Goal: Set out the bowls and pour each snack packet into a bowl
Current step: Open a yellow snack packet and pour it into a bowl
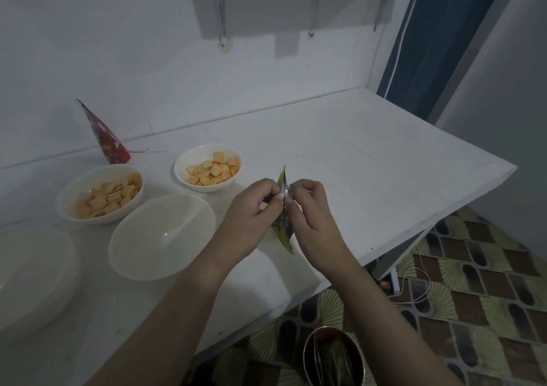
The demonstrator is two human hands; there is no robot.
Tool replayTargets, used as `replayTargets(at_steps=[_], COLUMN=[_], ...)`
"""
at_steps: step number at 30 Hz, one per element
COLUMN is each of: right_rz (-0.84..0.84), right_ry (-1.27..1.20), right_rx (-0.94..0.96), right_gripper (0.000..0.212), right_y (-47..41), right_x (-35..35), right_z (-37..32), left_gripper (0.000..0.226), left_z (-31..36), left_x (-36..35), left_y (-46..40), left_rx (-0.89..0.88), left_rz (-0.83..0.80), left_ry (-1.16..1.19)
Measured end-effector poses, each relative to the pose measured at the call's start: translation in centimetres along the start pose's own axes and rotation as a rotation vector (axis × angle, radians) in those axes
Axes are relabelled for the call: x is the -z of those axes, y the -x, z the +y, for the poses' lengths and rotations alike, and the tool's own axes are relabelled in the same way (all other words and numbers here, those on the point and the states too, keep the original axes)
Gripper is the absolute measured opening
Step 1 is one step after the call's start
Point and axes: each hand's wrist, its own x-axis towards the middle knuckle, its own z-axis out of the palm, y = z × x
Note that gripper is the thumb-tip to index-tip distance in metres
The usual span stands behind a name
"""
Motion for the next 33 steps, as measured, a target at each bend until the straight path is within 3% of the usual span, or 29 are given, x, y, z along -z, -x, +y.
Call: replayTargets(at_steps=[5, 12, 19, 23, 29, 33], right_rz=[-0.119, -0.139, -0.039, -0.032, -0.053, -0.083], right_ry=[-0.077, -0.025, 0.147, 0.185, 0.159, 0.151], right_rx=[-0.046, 0.026, 0.152, 0.146, 0.067, 0.055], right_gripper=[0.023, 0.020, 0.023, 0.019, 0.023, 0.025], right_y=[-0.5, -0.7, -1.2, -1.4, -1.3, -1.3], right_x=[1.2, 1.7, 1.6, 1.6, 1.7, 1.6], right_z=[-0.6, -0.3, -0.9, -0.6, -0.7, -0.7], left_gripper=[0.024, 0.022, 0.035, 0.023, 0.039, 0.035], left_z=[-0.1, -0.2, -0.2, -0.1, 0.7, 0.8], left_x=[-0.1, -0.5, -0.7, -0.6, 0.0, -0.1], left_y=[0.1, 0.3, -0.2, -0.3, -0.6, -0.8], left_rx=[-0.007, 0.064, 0.067, 0.036, -0.082, -0.066], left_rz=[0.011, 0.020, 0.041, 0.076, 0.010, -0.006], left_ry=[0.015, 0.120, 0.131, 0.025, -0.430, -0.404])
